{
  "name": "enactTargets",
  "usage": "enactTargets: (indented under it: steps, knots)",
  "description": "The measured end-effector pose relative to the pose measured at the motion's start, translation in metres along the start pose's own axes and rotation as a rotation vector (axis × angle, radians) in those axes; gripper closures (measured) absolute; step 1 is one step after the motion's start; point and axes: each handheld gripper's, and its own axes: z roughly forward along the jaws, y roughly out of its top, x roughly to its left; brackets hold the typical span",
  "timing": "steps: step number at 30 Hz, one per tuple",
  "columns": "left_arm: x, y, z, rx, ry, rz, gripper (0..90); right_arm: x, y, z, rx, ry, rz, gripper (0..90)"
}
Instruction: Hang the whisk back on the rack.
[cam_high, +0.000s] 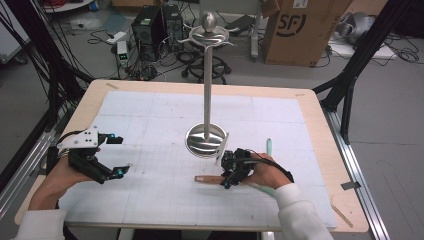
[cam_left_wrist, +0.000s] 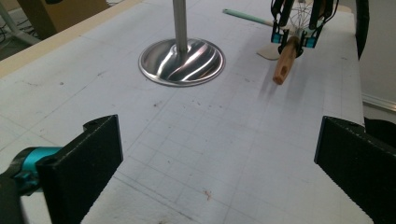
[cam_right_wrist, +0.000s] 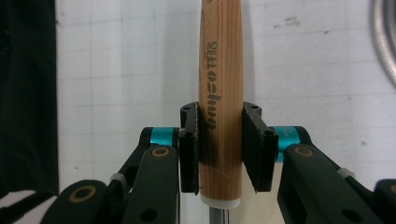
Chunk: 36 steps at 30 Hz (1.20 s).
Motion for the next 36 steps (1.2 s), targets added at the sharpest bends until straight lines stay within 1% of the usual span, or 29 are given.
enactTargets:
  steps: [2,3,7,9,10,11,15,17,19,20,25,26,29,33,36]
  knots:
    - [0.0,0.0,0.001,-0.002,-0.001,0.001,1.7,0.0,-0.002,-0.007,-0.039,0.004,-0.001,70.1]
    - [-0.001,0.0,0.001,-0.002,0.001,-0.003,1.7,0.001,-0.003,-0.011,-0.049,0.004,0.003,70.2]
    - [-0.001,0.0,0.001,0.001,0.002,-0.003,1.7,0.003,-0.008,-0.024,-0.118,-0.007,-0.003,70.2]
    - [-0.001,0.0,0.001,0.004,0.001,0.0,1.7,0.004,-0.011,-0.03,-0.156,0.0,0.002,70.2]
    - [-0.001,0.0,0.002,0.006,0.002,0.002,1.7,0.004,-0.013,-0.035,-0.182,-0.01,-0.002,70.3]
    - [-0.001,0.0,0.002,0.007,0.001,0.002,1.7,0.004,-0.014,-0.04,-0.194,-0.008,-0.002,70.3]
    - [-0.001,0.0,0.003,0.011,-0.002,0.003,1.7,0.007,-0.017,-0.06,-0.236,-0.03,0.007,70.2]
    - [0.0,-0.001,0.003,0.013,-0.002,0.002,1.7,0.007,-0.017,-0.07,-0.278,-0.032,0.006,70.3]
    - [-0.001,-0.001,0.003,0.01,0.001,-0.004,1.7,0.008,-0.017,-0.079,-0.302,-0.048,0.004,70.3]
    - [-0.001,-0.001,0.003,0.01,0.001,-0.003,1.7,0.009,-0.018,-0.084,-0.306,-0.051,0.008,70.3]
    - [0.0,-0.001,0.003,0.007,0.0,-0.001,1.7,0.011,-0.021,-0.105,-0.366,-0.08,0.008,70.3]
    - [0.0,-0.001,0.003,0.008,0.0,-0.001,1.7,0.01,-0.021,-0.109,-0.38,-0.078,0.004,70.3]
    - [0.0,-0.001,0.003,0.013,0.0,0.0,1.7,0.012,-0.025,-0.121,-0.419,-0.092,0.011,70.3]
    - [0.0,-0.002,0.005,0.03,0.011,-0.002,1.7,0.013,-0.029,-0.137,-0.454,-0.116,0.015,70.3]
    - [0.001,-0.002,0.006,0.029,0.007,-0.002,1.7,0.013,-0.033,-0.147,-0.479,-0.12,0.022,70.3]
